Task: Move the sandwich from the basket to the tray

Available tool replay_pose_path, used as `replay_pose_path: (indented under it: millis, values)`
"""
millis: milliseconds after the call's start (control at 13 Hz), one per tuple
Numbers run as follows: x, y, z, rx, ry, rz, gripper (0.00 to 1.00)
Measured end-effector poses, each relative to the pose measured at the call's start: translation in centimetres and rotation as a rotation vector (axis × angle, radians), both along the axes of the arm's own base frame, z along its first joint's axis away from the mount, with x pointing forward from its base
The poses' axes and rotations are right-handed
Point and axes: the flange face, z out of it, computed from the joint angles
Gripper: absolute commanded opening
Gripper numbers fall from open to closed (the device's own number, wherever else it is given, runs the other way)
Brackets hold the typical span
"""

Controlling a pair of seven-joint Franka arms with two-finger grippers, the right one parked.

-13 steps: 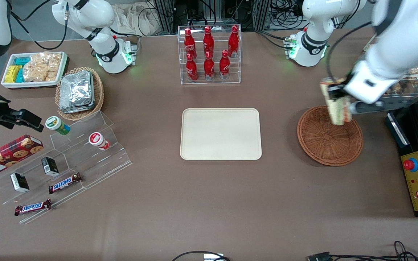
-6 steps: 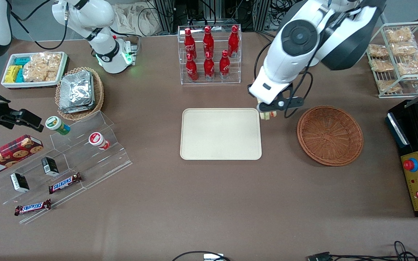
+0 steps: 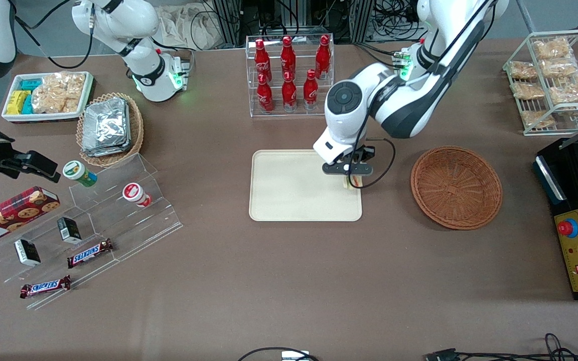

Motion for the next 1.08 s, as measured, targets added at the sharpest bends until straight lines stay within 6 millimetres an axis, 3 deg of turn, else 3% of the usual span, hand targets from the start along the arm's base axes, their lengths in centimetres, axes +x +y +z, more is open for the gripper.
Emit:
replay_pose_path:
  millis: [154,308,923,1000,1077]
  values:
    - [0.4,0.1,-3.3,-0.006,0.0,-0.025,0.23]
    - [0.8,0.1,-5.0,-0.029,0.001,-0.021,0.23]
    - [1.0,-0.7,-7.0,-0.088,-0.02,0.066,0.23]
    - [1.0,-0.6,-7.4,-0.1,-0.023,0.077,0.25]
    - [1.1,-0.3,-7.8,-0.109,-0.026,0.087,0.46]
